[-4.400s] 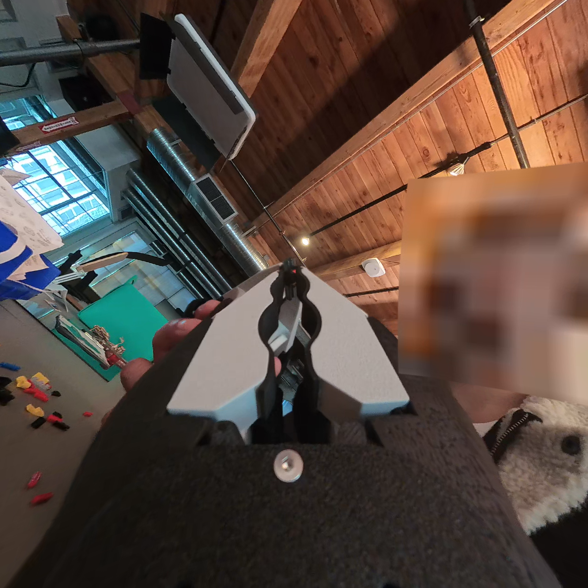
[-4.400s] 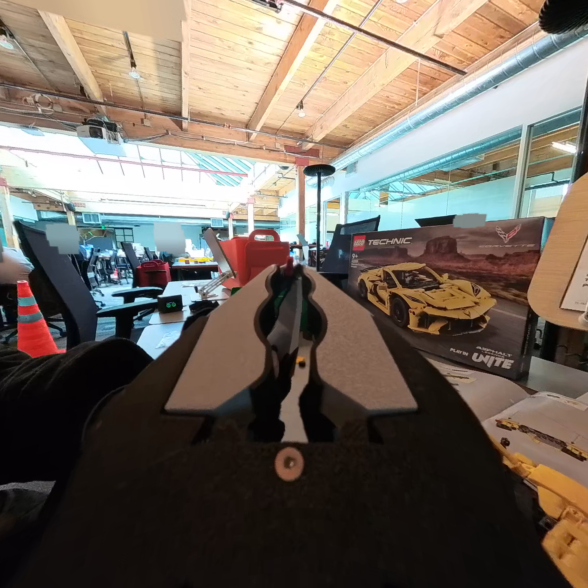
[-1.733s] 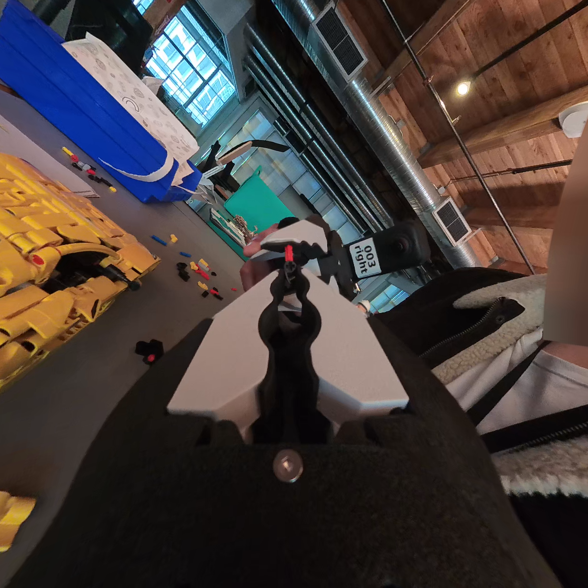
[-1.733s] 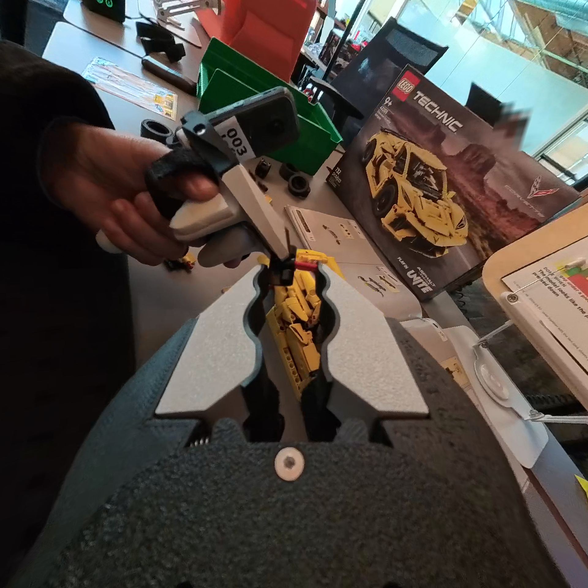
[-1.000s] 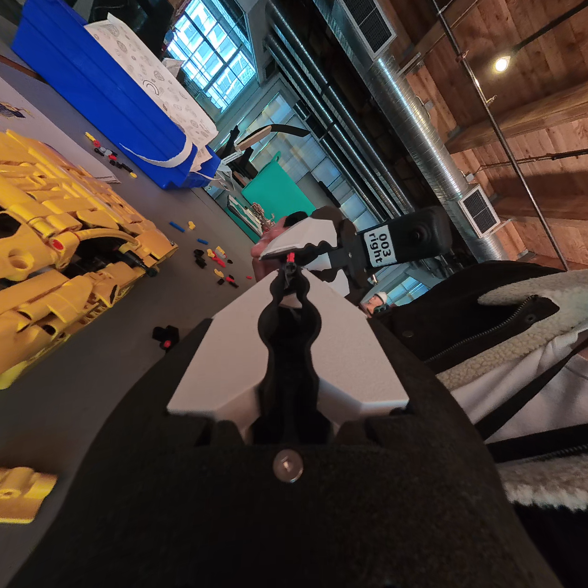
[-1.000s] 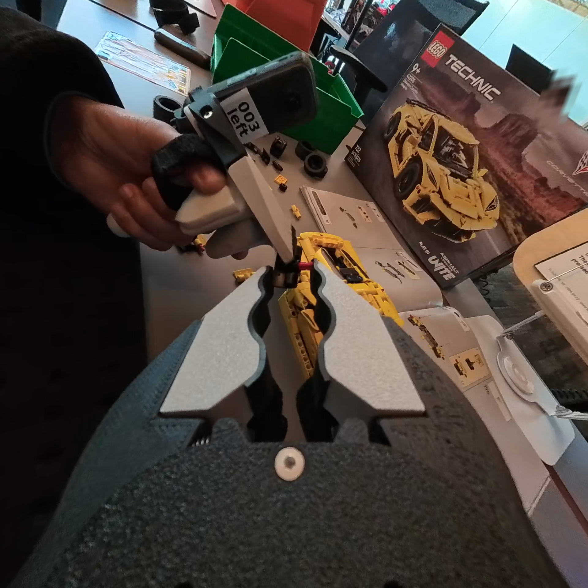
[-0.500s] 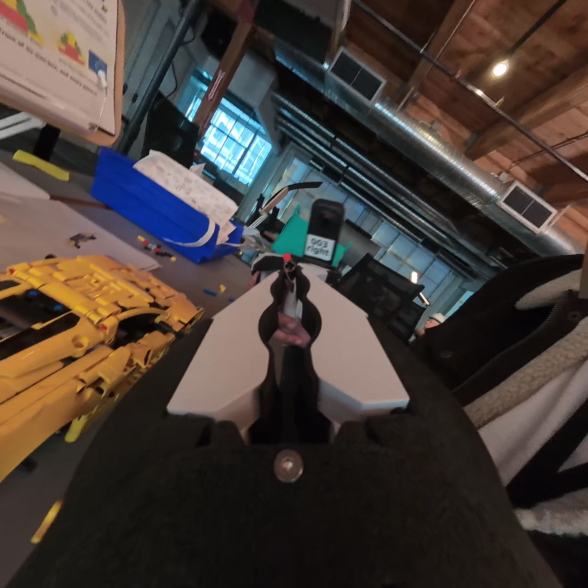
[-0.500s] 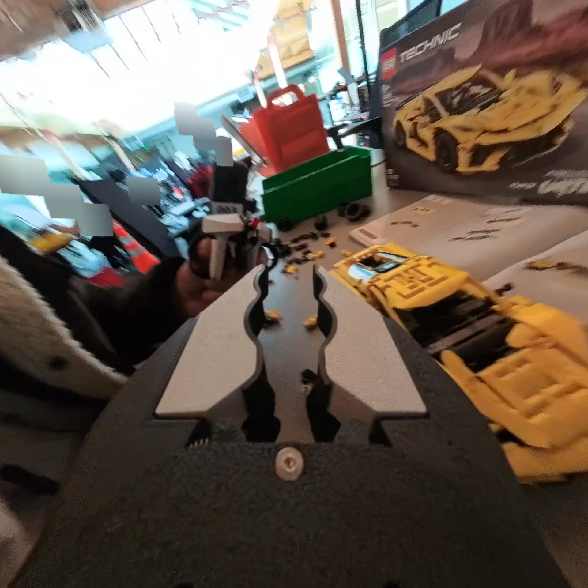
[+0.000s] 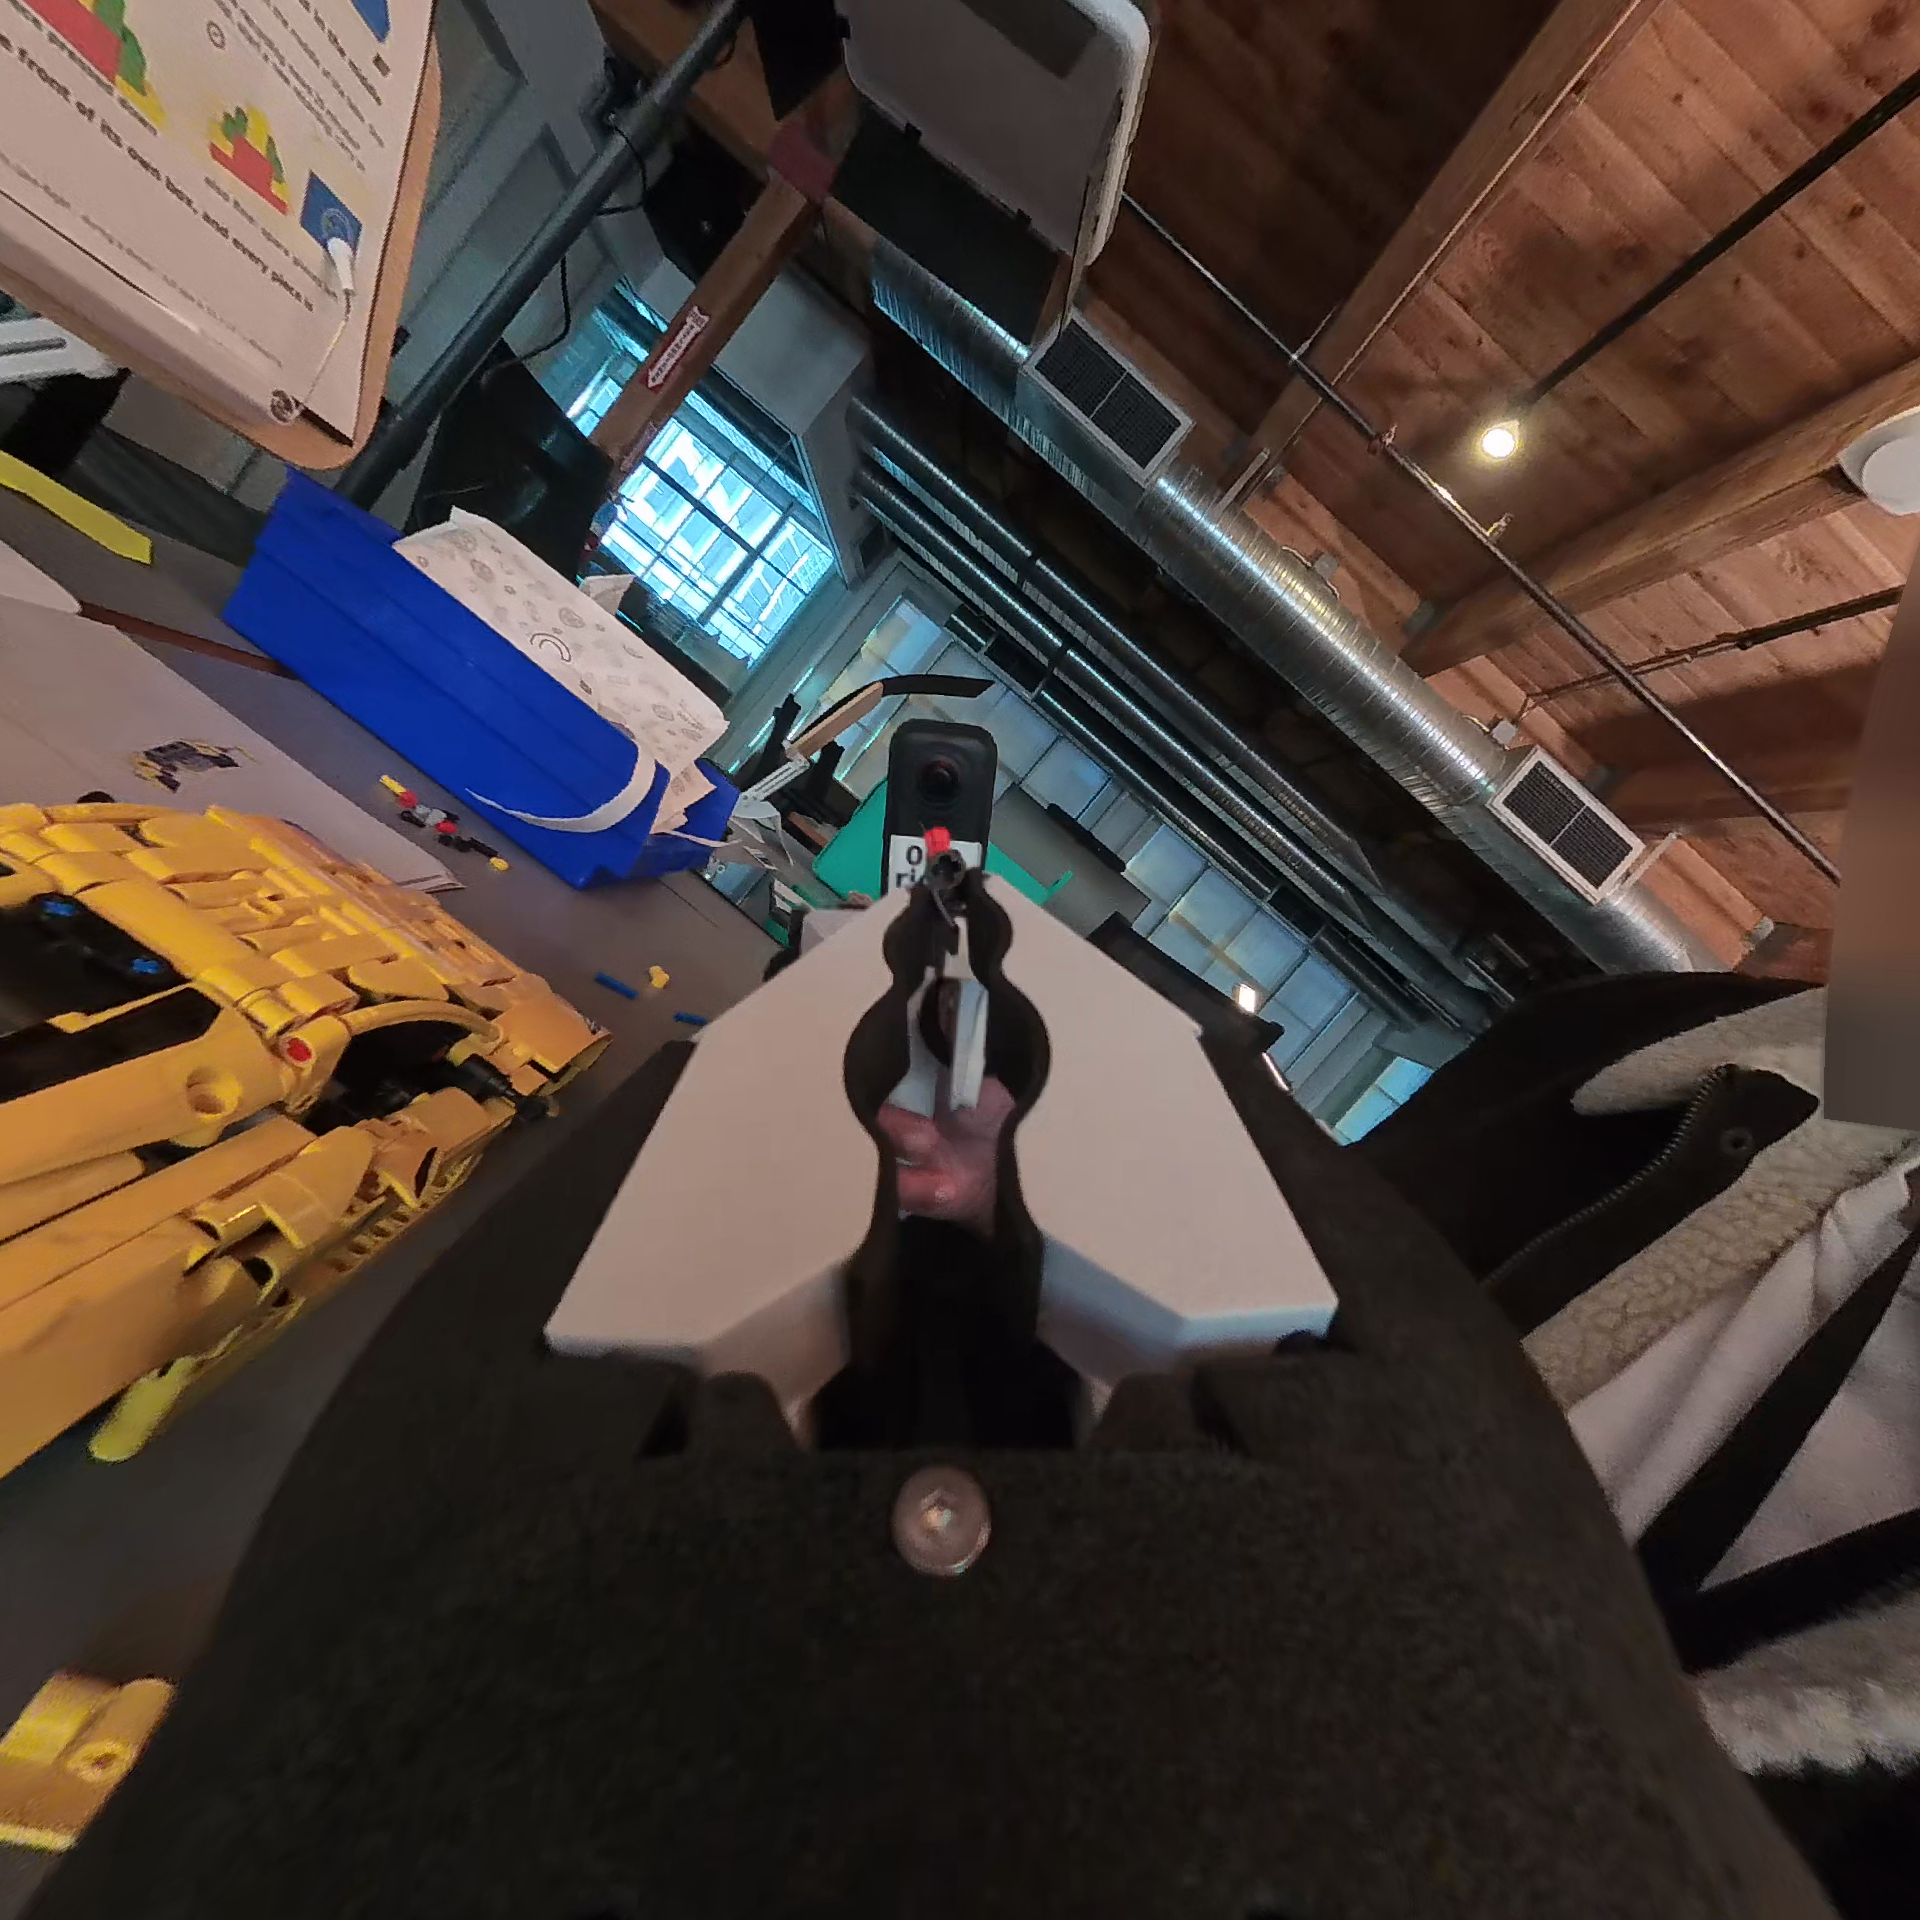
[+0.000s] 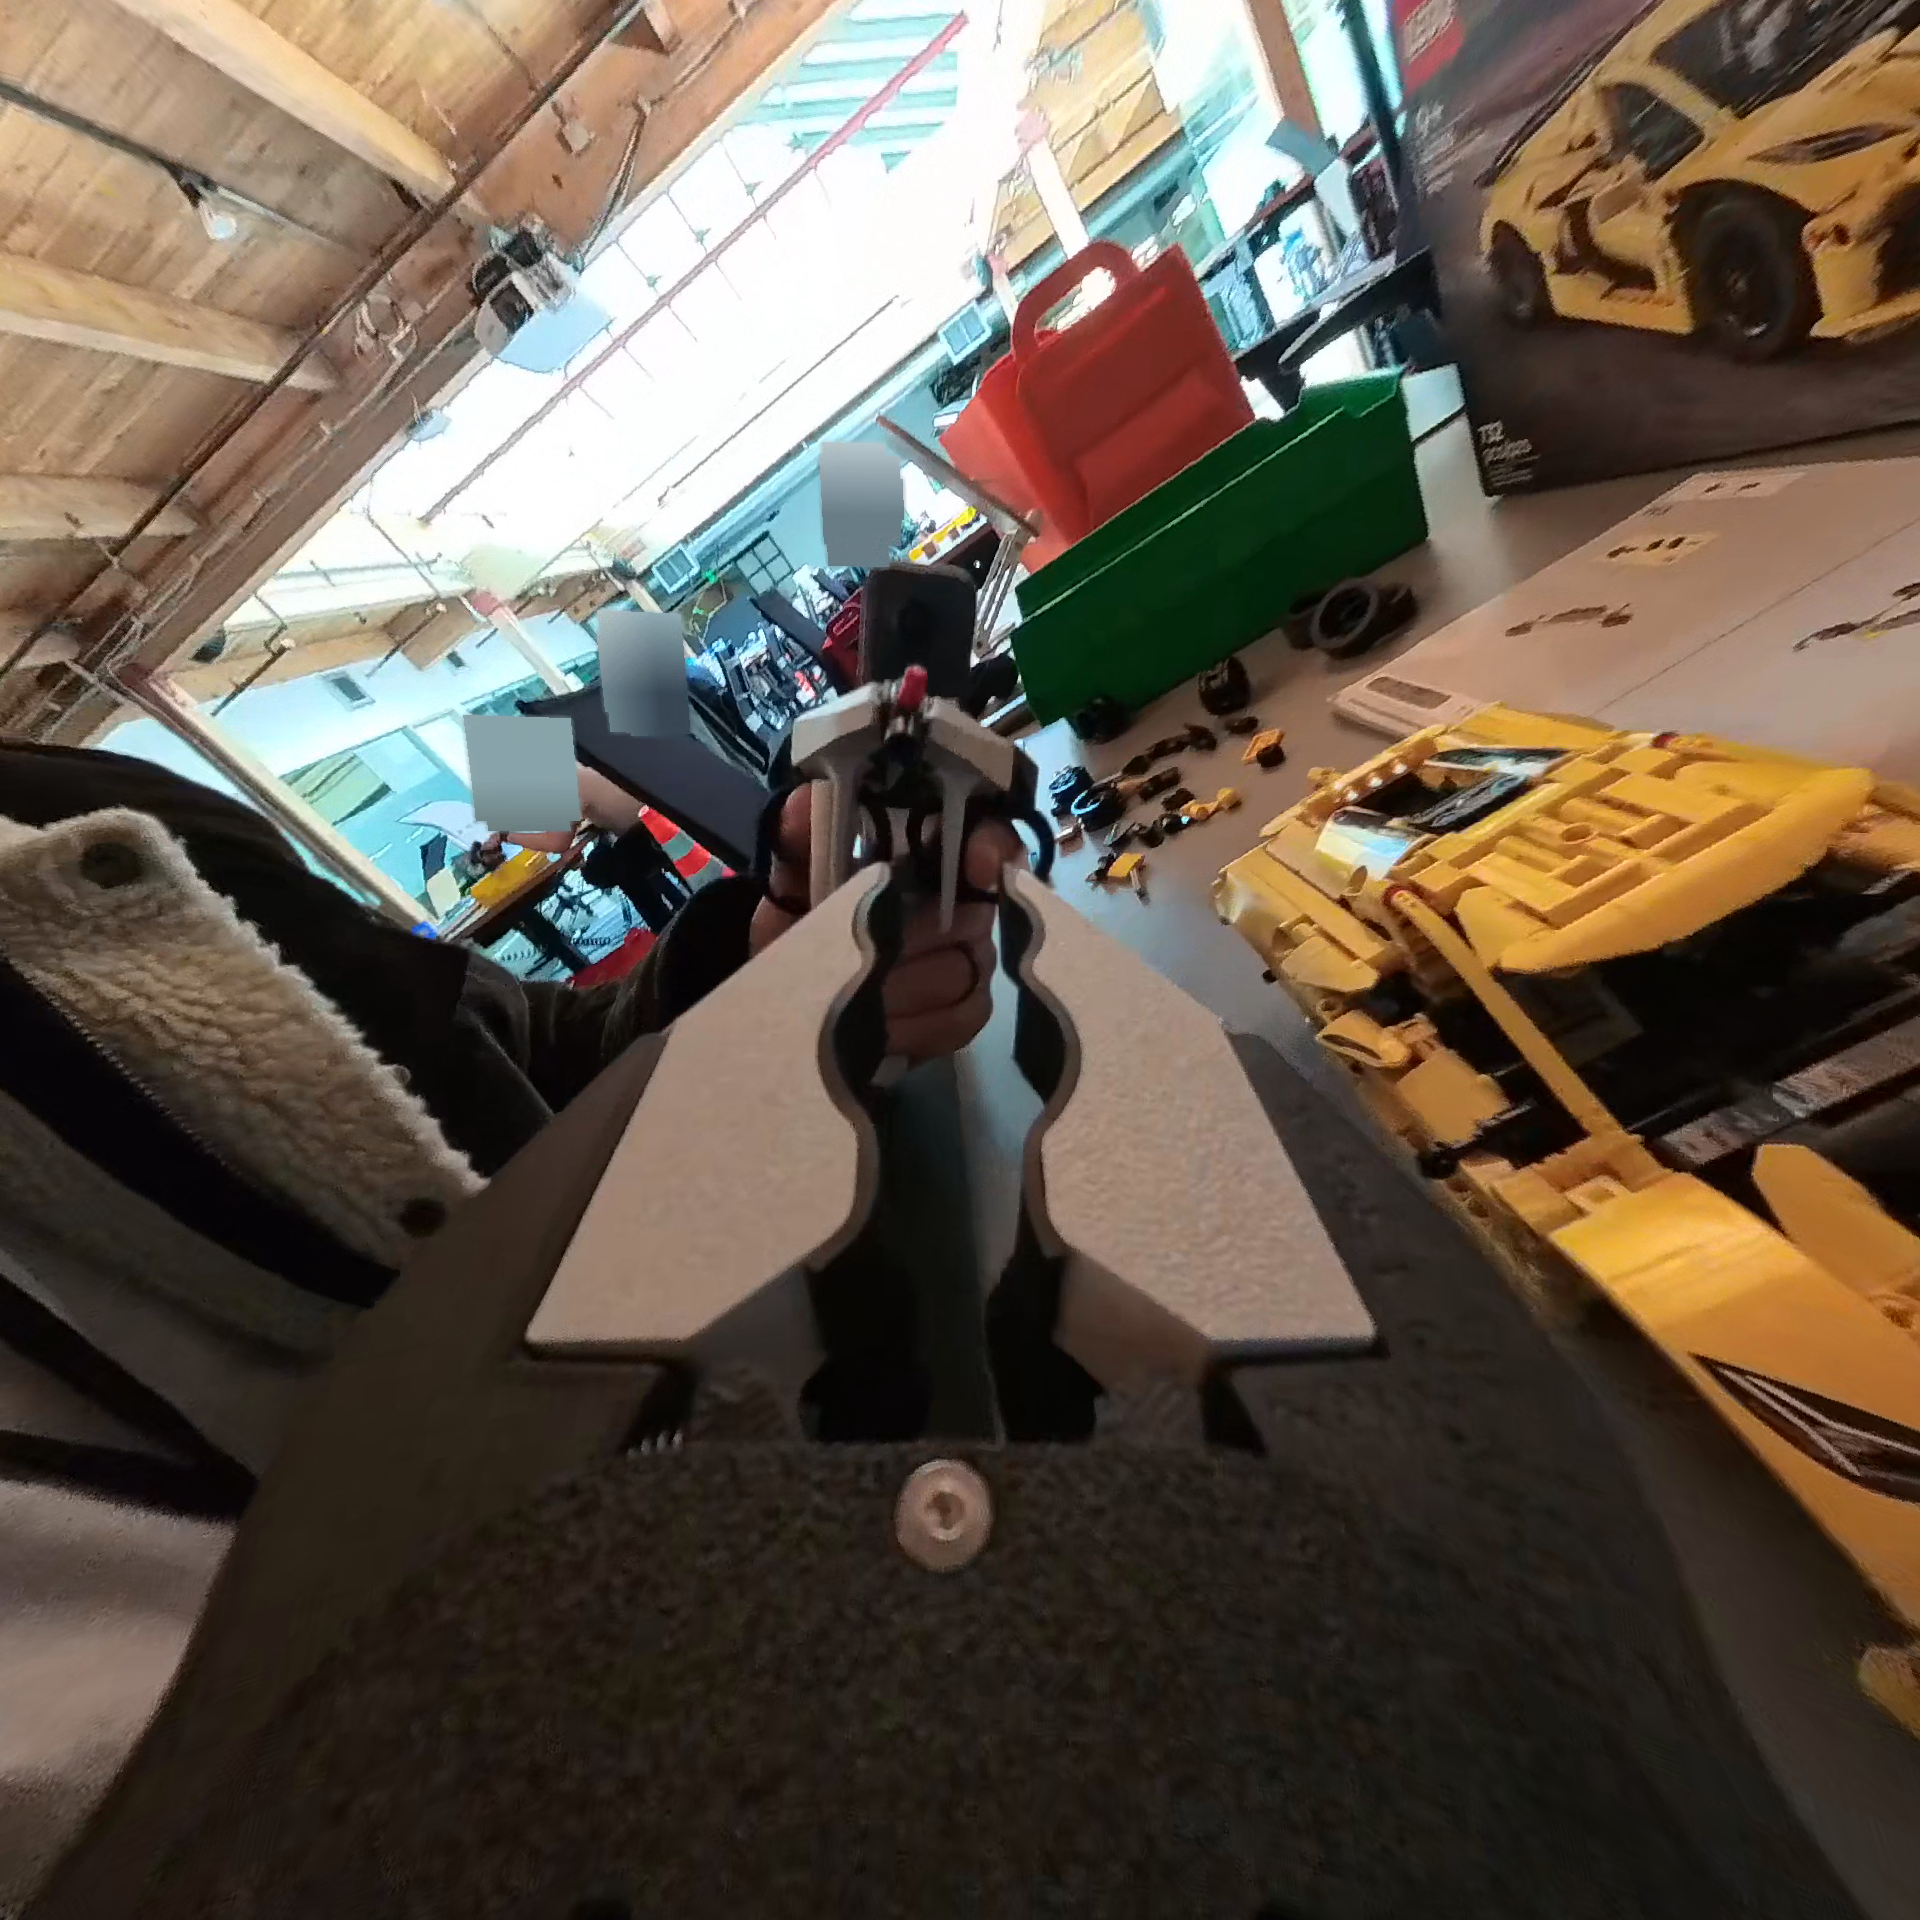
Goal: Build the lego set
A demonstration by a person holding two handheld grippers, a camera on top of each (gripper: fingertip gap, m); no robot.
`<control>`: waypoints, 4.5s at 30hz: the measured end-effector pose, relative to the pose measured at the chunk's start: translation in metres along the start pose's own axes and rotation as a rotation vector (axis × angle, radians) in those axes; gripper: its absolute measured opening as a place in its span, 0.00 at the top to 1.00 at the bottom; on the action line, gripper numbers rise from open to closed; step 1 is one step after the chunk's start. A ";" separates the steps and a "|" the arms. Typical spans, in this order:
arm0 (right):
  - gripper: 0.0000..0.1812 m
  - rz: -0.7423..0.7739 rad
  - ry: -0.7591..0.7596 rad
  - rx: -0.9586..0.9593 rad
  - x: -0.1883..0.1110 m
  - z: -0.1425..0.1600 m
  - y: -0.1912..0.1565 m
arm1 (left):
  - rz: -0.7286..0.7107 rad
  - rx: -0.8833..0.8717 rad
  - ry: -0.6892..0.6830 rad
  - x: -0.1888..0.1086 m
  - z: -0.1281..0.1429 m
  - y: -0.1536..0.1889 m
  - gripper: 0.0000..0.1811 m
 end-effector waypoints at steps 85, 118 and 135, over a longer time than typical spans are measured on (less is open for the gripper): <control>0.92 0.159 -1.125 -1.522 0.063 0.114 0.039 | -0.397 0.302 -0.070 -0.093 -0.058 -0.038 0.97; 0.92 0.091 -0.934 -0.555 0.054 0.118 0.053 | -0.395 0.287 -0.084 -0.093 -0.055 -0.039 0.97; 1.00 -0.022 -0.969 -0.611 0.049 0.109 0.048 | -0.397 0.289 -0.088 -0.093 -0.055 -0.039 0.97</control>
Point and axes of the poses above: each gripper's, where its closed fingertips meet, x out along the fingers, z out of its underside, y = z × x across the jaws, the point moved 4 cm from there along -x, back along the fingers, and after that the axes turned 15 degrees about y, right-handed, at the moved point
